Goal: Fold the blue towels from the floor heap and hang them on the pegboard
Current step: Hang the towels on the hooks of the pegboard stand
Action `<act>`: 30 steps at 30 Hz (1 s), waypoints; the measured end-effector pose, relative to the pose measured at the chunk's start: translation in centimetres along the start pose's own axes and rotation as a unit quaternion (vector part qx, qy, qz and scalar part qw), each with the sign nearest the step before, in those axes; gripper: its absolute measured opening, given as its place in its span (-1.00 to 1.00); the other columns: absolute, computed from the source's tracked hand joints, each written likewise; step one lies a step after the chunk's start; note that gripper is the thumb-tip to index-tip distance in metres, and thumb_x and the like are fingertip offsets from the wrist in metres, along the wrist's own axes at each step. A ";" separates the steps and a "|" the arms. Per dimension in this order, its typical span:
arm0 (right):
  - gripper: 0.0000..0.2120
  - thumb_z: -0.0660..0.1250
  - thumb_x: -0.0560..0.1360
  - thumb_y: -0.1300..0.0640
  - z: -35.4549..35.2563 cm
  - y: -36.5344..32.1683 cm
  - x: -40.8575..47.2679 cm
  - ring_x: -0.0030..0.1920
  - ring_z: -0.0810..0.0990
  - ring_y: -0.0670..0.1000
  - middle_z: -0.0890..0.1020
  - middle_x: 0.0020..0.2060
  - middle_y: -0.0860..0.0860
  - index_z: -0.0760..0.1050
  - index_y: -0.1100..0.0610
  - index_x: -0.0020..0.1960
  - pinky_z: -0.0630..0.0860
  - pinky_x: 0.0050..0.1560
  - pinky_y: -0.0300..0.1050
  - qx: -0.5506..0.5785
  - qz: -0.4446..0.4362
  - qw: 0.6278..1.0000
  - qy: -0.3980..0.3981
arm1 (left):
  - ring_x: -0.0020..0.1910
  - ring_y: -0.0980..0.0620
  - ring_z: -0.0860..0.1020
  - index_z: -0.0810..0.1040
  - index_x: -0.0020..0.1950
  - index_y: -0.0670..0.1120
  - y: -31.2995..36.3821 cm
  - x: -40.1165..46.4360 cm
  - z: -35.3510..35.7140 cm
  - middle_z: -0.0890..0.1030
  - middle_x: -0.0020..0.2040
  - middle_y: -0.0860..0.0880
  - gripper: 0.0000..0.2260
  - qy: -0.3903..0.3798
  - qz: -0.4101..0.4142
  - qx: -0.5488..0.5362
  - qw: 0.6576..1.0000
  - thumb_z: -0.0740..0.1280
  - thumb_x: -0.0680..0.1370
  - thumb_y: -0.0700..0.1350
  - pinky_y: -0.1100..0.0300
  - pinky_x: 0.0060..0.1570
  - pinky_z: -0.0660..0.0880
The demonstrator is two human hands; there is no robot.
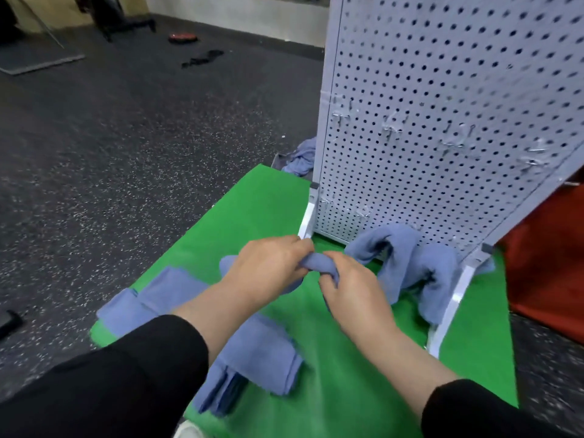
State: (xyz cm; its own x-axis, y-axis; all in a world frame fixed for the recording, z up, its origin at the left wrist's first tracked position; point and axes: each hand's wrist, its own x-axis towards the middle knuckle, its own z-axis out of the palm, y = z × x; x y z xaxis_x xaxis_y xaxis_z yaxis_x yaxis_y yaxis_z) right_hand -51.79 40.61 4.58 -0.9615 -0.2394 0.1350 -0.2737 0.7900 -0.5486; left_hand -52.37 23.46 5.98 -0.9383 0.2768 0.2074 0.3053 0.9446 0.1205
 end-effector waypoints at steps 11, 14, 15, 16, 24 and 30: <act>-0.71 0.22 0.60 0.19 1.3 4.4 3.6 -0.01 0.62 0.21 0.68 -0.02 0.12 0.52 0.05 0.29 0.49 -0.10 0.02 0.019 0.055 0.998 -0.006 | -0.04 -0.18 0.60 0.51 0.19 0.03 -1.7 3.8 4.4 0.65 0.06 -0.03 -0.79 -0.019 -0.120 -0.100 0.988 0.26 0.57 -0.05 0.04 -0.17 0.51; -0.63 0.18 0.60 0.25 2.2 4.2 6.0 -0.04 0.61 0.19 0.67 0.04 0.15 0.48 0.09 0.37 0.49 -0.08 -0.03 0.039 0.062 0.997 0.001 | -0.05 -0.19 0.59 0.55 0.21 -0.03 -3.2 6.1 5.2 0.66 0.03 -0.09 -0.78 0.021 -0.161 -0.149 0.975 0.29 0.57 -0.15 -0.01 -0.14 0.54; -0.64 0.17 0.60 0.27 2.3 4.0 7.0 -0.04 0.60 0.18 0.66 0.05 0.16 0.48 0.11 0.37 0.45 -0.09 -0.08 0.047 0.064 0.997 0.006 | -0.06 -0.19 0.59 0.56 0.21 -0.04 -3.7 6.9 5.4 0.66 0.01 -0.11 -0.77 0.039 -0.178 -0.168 0.969 0.29 0.56 -0.18 -0.01 -0.13 0.54; -0.65 0.16 0.61 0.27 2.3 3.8 8.2 -0.02 0.59 0.17 0.66 0.07 0.17 0.49 0.13 0.36 0.42 -0.08 -0.08 0.052 0.067 0.996 0.014 | -0.07 -0.19 0.59 0.57 0.21 -0.04 -4.1 7.9 5.6 0.67 0.00 -0.12 -0.76 0.056 -0.196 -0.187 0.961 0.28 0.56 -0.20 -0.01 -0.13 0.54; -0.68 0.12 0.58 0.32 2.3 4.4 16.0 0.06 0.58 0.22 0.64 0.09 0.16 0.48 0.15 0.26 0.49 -0.01 0.02 0.010 0.125 0.990 0.066 | -0.09 -0.13 0.54 0.63 0.10 -0.04 -3.9 13.8 7.9 0.67 -0.07 -0.08 -0.77 0.118 -0.313 -0.332 0.882 0.26 0.53 -0.24 0.12 -0.20 0.39; -0.51 0.18 0.55 0.34 5.4 5.2 15.9 0.30 0.49 0.16 0.50 0.34 0.13 0.34 0.14 0.46 0.42 0.19 -0.01 -0.007 0.120 0.993 0.004 | -0.08 -0.11 0.58 0.69 0.13 -0.01 -3.7 14.7 10.4 0.69 -0.08 -0.06 -0.68 0.084 -0.299 -0.327 0.893 0.26 0.51 -0.26 0.18 -0.21 0.35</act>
State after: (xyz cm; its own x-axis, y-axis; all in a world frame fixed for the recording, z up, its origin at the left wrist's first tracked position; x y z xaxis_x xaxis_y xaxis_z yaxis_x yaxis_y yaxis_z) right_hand -68.32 37.82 -0.62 -0.9992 -0.0390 0.0075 -0.0367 0.8319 -0.5538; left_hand -69.01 25.91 -1.55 -0.9444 -0.3248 0.0519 -0.1613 0.5948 0.7875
